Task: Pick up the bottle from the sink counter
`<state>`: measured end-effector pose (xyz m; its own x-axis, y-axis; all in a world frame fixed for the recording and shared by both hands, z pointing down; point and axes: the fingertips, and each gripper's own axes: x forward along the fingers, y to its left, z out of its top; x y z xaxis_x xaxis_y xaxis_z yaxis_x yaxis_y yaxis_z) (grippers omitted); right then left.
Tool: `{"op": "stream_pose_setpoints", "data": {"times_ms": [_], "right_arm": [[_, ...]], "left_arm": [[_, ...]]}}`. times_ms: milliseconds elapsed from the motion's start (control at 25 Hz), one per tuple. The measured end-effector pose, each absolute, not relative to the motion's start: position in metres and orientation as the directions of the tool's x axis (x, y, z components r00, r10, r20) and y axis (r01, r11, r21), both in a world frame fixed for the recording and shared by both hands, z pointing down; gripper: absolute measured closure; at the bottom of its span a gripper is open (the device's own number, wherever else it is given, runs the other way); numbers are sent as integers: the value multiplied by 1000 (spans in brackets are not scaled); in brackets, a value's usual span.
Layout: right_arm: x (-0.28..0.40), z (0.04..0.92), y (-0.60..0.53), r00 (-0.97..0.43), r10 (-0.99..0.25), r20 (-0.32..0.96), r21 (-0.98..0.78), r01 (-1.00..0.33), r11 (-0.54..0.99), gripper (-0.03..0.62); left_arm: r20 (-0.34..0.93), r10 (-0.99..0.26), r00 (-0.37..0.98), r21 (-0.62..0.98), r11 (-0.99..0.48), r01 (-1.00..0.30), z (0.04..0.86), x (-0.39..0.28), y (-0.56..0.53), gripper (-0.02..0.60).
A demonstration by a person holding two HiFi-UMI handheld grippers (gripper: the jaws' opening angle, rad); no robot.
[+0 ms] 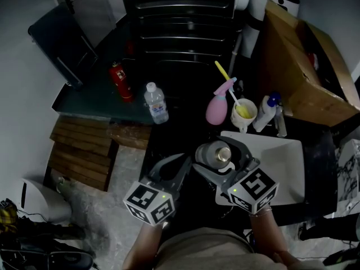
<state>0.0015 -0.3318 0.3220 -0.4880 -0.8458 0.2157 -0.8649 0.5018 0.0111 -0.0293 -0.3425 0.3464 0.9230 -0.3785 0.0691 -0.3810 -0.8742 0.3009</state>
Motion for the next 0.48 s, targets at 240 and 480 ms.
{"op": "stream_pose_setpoints", "data": {"times_ms": [240, 480], "right_arm": [[1, 324, -332, -496, -843, 210, -11, -863, 505, 256], [3, 327, -330, -500, -839, 217, -28, -862, 506, 256]], "left_arm": [[62, -372, 926, 306, -876, -372, 344, -29, -342, 574], [58, -373, 926, 308, -876, -372, 342, -28, -340, 574]]}}
